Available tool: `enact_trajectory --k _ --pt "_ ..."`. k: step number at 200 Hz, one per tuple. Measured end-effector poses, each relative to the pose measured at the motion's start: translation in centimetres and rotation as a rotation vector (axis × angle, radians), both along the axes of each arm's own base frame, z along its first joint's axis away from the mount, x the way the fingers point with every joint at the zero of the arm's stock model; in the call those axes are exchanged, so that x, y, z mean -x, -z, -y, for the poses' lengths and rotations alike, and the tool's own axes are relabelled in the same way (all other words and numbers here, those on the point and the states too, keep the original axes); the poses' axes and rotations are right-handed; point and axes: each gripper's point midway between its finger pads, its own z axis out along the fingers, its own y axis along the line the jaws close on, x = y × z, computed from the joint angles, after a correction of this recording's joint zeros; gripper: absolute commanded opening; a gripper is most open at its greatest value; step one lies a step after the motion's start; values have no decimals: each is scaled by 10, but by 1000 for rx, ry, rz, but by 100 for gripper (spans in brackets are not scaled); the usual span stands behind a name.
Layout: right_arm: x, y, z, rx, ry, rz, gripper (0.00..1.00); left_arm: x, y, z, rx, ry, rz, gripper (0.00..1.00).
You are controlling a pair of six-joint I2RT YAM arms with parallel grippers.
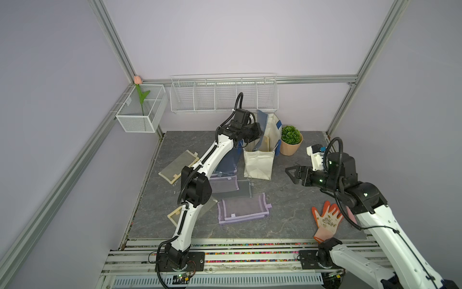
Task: Put the pencil pouch into the canvas bag
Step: Place the pencil pouch in the canvas bag.
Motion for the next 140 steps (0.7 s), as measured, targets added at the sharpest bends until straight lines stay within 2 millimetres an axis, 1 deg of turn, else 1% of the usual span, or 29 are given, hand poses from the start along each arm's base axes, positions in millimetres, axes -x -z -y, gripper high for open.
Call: enact_trajectory --k 37,98,140 --pt "3 -1 2 -10 8 4 89 -1 -6 4 38 -1 -5 0" --pt "1 -2 1 -28 18 5 89 1 -14 9 86 -1 -25 0" --pt "1 8 1 -32 26 -17 89 4 -23 11 126 0 -52 0"
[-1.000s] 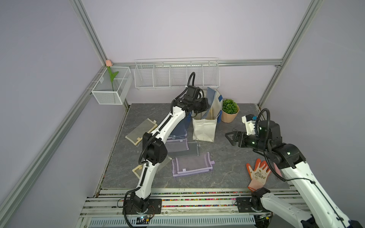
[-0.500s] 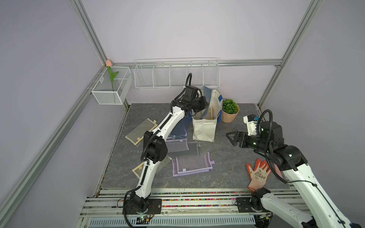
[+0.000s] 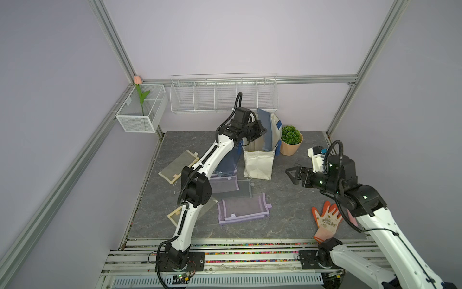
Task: Put the pencil pouch into the canvas bag
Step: Place the pencil pouch in the canvas bag.
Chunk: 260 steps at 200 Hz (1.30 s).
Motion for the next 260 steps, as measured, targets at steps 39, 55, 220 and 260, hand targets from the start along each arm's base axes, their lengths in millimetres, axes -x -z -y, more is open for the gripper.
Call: enact_trajectory --k 39,55,220,260 --pt "2 0 2 -5 7 3 89 1 -1 -2 -3 -6 -4 0" --pt "3 -3 3 -5 13 13 89 0 6 -3 -17 -7 -10 0" --pt "7 -3 12 6 46 37 89 2 30 -45 -321 -54 52 56" --pt "2 23 9 35 43 -39 89 63 -29 -98 -398 -57 158 63"
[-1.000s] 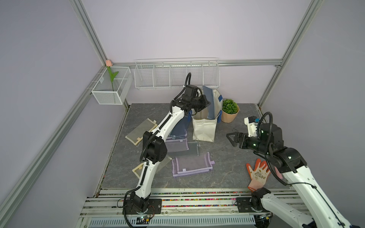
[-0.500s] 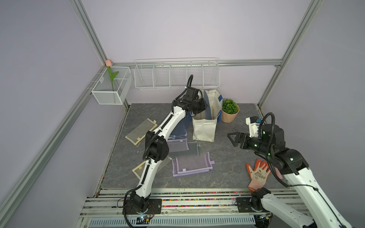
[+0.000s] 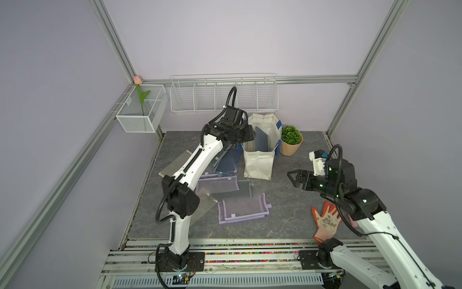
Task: Put the pencil pouch into the canvas bag
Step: Place the pencil pouch in the canvas bag, then pick up the pencil pouch.
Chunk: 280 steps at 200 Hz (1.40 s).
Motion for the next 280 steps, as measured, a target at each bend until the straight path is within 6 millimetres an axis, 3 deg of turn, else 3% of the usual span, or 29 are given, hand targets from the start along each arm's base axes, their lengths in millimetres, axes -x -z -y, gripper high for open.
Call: enact_trajectory --k 17,25,38,56,80,89,100,114,144,183,239,280 --pt "0 24 -5 19 -13 -65 89 42 -19 -25 16 11 36 71" --pt "1 34 -9 28 -26 -97 89 60 -18 -36 30 13 33 73" --pt "5 52 -19 44 -56 -150 89 91 -1 -52 51 17 0 75" --pt "12 79 -37 71 -117 -224 89 125 53 -67 57 5 -110 78" --pt "20 108 -61 102 -185 -301 89 167 146 -86 36 -50 -315 82" --pt "21 116 -71 109 -208 -318 89 179 170 -95 35 -83 -373 83" --pt "21 124 -81 116 -230 -331 89 189 185 -104 58 -122 -413 83" --pt "22 133 -95 126 -263 -342 90 189 189 -112 128 -179 -420 83" --pt "21 148 -124 140 -324 -350 90 161 189 -136 313 -353 -378 80" --pt "22 136 -150 120 -386 -302 89 129 203 -177 444 -570 -378 74" --pt "23 132 -153 118 -400 -283 89 117 210 -198 492 -707 -391 70" --pt "22 128 -154 121 -409 -270 89 130 237 -213 488 -796 -436 68"
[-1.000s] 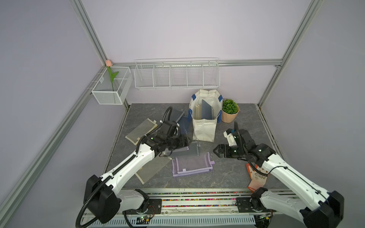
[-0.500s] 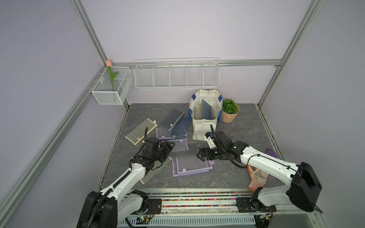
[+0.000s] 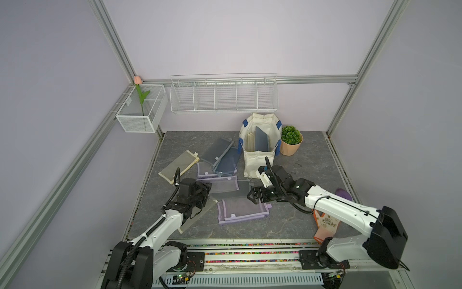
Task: Put the pencil pouch into the canvas bag
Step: Pick up the pencil pouch.
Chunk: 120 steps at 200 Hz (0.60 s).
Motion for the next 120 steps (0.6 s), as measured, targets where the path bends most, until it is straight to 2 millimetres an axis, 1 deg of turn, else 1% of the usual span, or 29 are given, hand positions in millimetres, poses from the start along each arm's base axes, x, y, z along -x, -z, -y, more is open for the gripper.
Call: enact_trajectory --k 20,50,69,77,83,94,103,113,120 --pt "0 0 0 0 -2 2 89 1 7 -5 -3 -20 -12 68" --pt "-1 -3 -1 -1 -6 7 89 -11 18 -11 -10 -42 -11 65" --pt "-2 -8 -3 -10 -7 16 89 -16 31 -15 -30 -45 -33 60" --pt "-3 -8 -3 -12 -7 18 89 -18 36 -17 -38 -47 -42 53" --pt "-3 -9 -3 -12 -7 18 89 -20 40 -18 -44 -47 -47 45" --pt "-3 -9 -3 -11 -7 17 89 -24 42 -19 -51 -45 -44 23" --pt "-3 -9 -3 -11 -6 17 89 -28 43 -19 -56 -34 -41 9" --pt "-2 -9 -3 -12 -6 19 89 -31 42 -19 -61 -30 -35 0" --pt "-2 -10 -2 -12 -4 21 89 -34 39 -19 -67 -23 -23 0"
